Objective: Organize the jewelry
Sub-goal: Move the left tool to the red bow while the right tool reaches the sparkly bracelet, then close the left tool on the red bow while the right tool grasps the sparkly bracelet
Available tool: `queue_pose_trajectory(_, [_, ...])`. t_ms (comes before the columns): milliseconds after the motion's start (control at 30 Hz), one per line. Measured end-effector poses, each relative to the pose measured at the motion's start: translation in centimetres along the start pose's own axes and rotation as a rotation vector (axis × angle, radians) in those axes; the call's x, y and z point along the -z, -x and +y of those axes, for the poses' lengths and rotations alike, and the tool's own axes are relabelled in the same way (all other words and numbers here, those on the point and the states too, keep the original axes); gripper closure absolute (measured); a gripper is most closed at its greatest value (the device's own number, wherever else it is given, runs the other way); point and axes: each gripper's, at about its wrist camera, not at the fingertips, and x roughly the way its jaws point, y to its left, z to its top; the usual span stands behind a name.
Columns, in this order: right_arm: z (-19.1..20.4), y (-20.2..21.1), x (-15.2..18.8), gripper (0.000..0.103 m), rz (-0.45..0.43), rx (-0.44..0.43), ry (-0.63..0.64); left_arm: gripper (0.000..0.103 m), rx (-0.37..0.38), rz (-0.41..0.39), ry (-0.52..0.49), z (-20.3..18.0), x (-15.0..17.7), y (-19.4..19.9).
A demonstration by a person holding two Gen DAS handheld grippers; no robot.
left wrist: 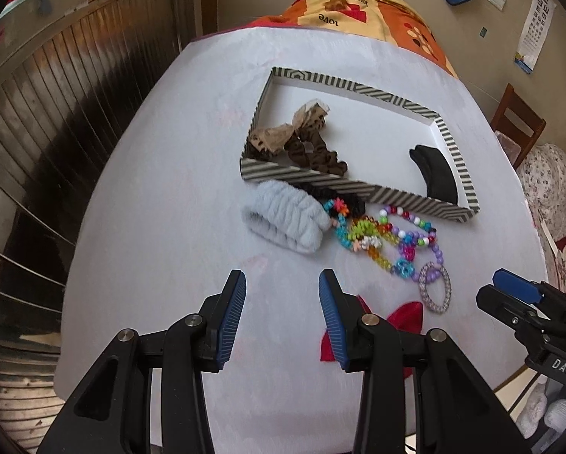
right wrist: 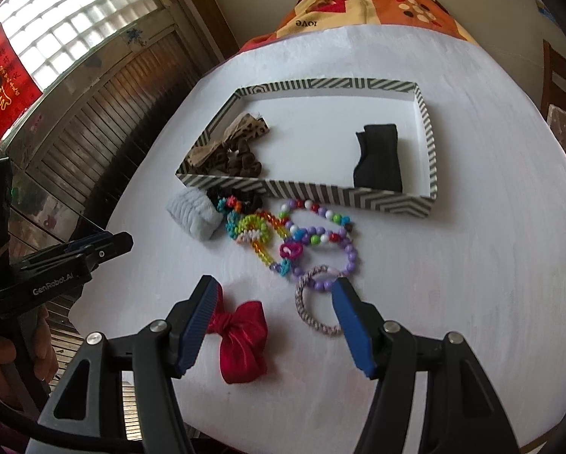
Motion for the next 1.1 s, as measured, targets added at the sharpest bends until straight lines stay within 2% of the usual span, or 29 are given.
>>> queue_pose_trajectory(400, [-2.3,-1.5,3.1,0.037,0.063,0.03,-0.052,0.071,0.106,0.106,0.024,-0.5,3.2,-1.6])
queue_pose_trajectory(567, [-3.7,-2.2,2.9,0.037,0.046,0.065,-0.055,0.071,0.141,0.141,0.028,-1.5,3.8,-2.4])
queue_pose_trajectory(733, [-4.8,-3.9,2.2,0.037,0.045,0.112,-0.022,0.071,0.211,0.179,0.008,-3.1,4.3,-2.9])
queue_pose_trajectory(833, [-5.0,-5.2,1.9,0.047,0.054,0.126,0.009,0.071,0.232,0.206,0.019,-3.6,4.8,-3.3])
queue_pose_trajectory(933, [-4.9,-6.4,1.7,0.054,0.062,0.149,0.039,0.071,0.246,0.217,0.052,-4.0,5.0,-3.7])
queue_pose_trajectory(1100, [-4.2,-7.3,1.6,0.056,0.047,0.16,0.088,0.071,0.293,0.24,0.216,-3.3,4.7,-4.7])
